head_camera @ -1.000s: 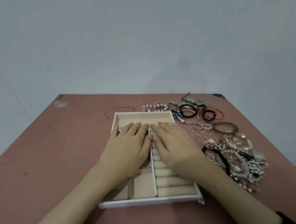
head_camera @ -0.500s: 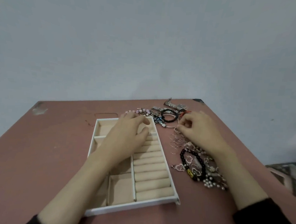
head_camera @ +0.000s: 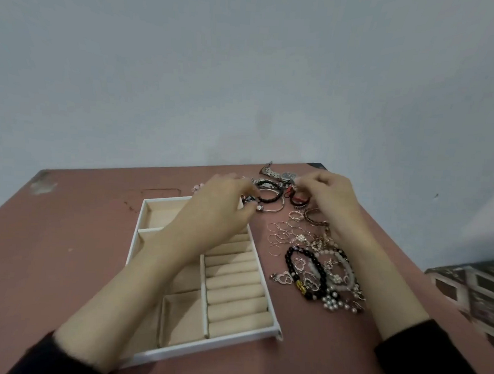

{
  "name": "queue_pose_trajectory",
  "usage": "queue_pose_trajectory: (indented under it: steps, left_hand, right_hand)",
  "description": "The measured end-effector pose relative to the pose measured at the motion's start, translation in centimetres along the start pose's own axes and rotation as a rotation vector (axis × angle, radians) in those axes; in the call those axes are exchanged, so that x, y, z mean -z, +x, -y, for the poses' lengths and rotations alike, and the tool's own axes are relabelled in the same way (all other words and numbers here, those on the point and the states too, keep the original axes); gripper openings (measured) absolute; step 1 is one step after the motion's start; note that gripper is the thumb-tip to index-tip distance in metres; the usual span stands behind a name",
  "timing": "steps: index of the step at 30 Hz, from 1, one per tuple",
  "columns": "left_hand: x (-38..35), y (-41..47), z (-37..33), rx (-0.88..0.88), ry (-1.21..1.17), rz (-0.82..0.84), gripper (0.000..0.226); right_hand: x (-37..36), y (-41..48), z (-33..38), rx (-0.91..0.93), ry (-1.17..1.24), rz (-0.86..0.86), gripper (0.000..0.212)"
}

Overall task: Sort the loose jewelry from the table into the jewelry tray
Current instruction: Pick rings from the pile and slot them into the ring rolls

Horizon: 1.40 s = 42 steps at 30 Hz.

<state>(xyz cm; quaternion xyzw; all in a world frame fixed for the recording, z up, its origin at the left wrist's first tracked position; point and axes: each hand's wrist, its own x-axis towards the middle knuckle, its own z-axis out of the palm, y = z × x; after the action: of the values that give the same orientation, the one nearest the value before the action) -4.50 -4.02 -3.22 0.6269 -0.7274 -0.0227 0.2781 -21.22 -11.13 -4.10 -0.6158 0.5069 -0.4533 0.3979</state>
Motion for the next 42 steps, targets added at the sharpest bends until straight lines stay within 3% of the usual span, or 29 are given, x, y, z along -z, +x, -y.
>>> queue_pose_trajectory:
  steps: [3, 8, 11, 15, 19, 24, 31, 42]
  left_hand:
    - [-1.6, 2.9, -2.0, -0.034, 0.02, 0.088, 0.02]
    - [-5.5, 5.4, -3.4, -0.051, 0.121, 0.198, 0.024]
    - [-6.7, 5.8, -3.3, -0.033, 0.134, 0.181, 0.028]
    - [-7.5, 6.0, -3.4, -0.014, 0.072, 0.144, 0.015]
    - [-5.5, 5.6, -3.3, 0.046, -0.075, 0.064, 0.009]
    - [0.2, 1.3, -0.6, 0.085, -0.288, -0.077, 0.007]
    - [1.5, -3.8, 2.9, 0.184, -0.346, -0.039, 0.004]
    - [2.0, -4.3, 3.7, 0.146, -0.172, 0.105, 0.015]
  right_hand:
    - [1.0, 0.6, -0.2, -0.141, 0.212, -0.039, 0.007]
    - [1.5, 1.2, -0.7, -0.16, 0.383, -0.094, 0.011]
    - [1.5, 1.6, -1.1, -0.155, 0.401, -0.1, 0.018]
    - [1.5, 1.7, -1.2, -0.13, 0.433, -0.101, 0.02]
    - [1.4, 1.4, -0.7, -0.084, 0.486, -0.123, 0.006]
    - [-0.2, 0.4, 0.1, 0.018, 0.397, -0.041, 0.011]
    - [-3.6, -2.2, 0.3, 0.188, 0.211, 0.224, 0.008]
    - [-3.8, -2.3, 0.5, 0.163, 0.203, 0.215, 0.011]
